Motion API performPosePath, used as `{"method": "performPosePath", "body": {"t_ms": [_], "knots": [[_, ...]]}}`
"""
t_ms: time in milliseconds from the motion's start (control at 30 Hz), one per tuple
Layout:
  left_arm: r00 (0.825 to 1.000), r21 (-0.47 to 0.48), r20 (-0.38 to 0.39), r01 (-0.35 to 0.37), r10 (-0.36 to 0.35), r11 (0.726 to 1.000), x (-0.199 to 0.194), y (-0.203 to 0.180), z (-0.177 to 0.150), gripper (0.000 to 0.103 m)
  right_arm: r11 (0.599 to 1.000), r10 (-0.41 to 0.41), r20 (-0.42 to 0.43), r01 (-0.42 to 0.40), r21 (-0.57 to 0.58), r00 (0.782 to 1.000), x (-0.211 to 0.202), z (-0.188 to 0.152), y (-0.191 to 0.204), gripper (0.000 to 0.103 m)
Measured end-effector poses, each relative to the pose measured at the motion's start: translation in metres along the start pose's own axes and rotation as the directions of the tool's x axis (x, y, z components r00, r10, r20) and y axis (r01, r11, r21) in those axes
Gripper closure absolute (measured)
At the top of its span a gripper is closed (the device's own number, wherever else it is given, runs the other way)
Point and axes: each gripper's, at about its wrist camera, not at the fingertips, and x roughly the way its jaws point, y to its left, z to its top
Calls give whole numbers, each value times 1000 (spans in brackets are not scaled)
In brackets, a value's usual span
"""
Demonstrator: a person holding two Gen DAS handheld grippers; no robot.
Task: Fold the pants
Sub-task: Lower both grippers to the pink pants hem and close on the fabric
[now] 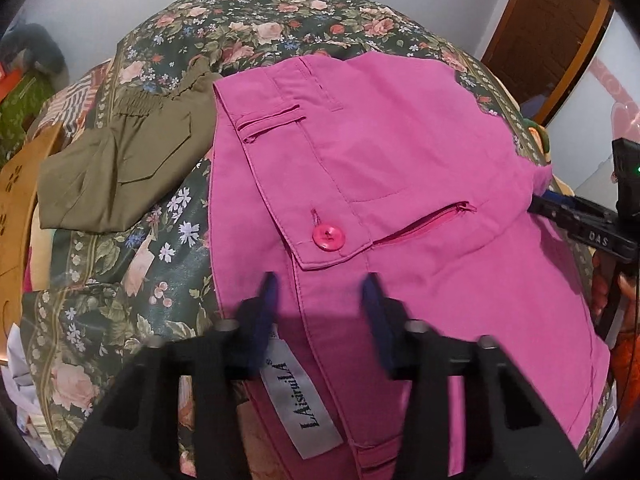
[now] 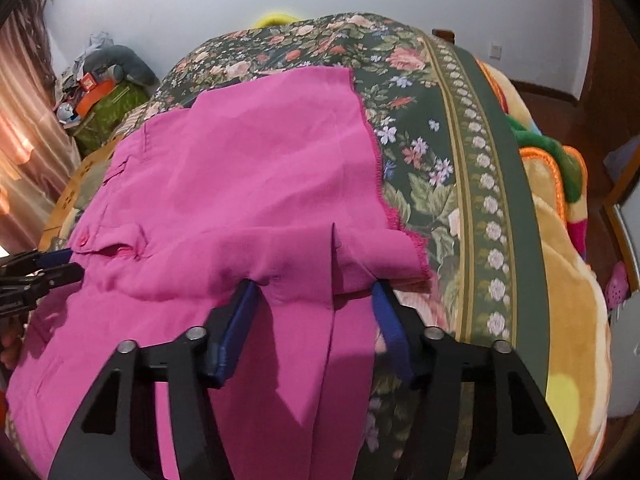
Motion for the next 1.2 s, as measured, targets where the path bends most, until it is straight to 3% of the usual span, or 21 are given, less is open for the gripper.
{"method": "performPosePath", "body": {"t_ms": [67,200,400,567,733,800,867,967,1033,1200], "knots": [[999,5,11,-38,38,999,-1,-1,1,90,1000,-3,14,3,2,1000,-1,0,-2,69],[996,37,22,-87,86,996,1,-3,0,91,1000,-11,22,11,6,1000,0,4,-4,91],[986,86,35,-168,165,982,5,-8,-2,91,997,-75,1,75,-10,997,3,3,-4,99],[989,91,31,-150,147,985,6,-3,-1,90,991,-125,-20,126,43,992,-3,-2,-17,103],[995,102,14,-98,97,990,-6,0,-2,89,996,-70,-30,71,45,997,-26,-4,-18,96],[997,84,17,-73,72,994,-14,3,2,88,996,-80,-3,80,38,997,-37,0,-16,74],[998,68,34,-56,54,996,-21,6,8,77,996,-70,28,68,61,997,-44,6,-17,53],[997,43,59,-44,41,998,-24,9,20,55,996,-49,89,41,83,995,-53,19,-17,51],[998,35,50,-33,32,999,-17,11,28,53,995,-57,94,49,89,994,-48,29,-18,51],[997,-37,-70,22,-24,999,21,19,40,53,991,-83,36,79,104,996,-13,40,-26,51]]}}
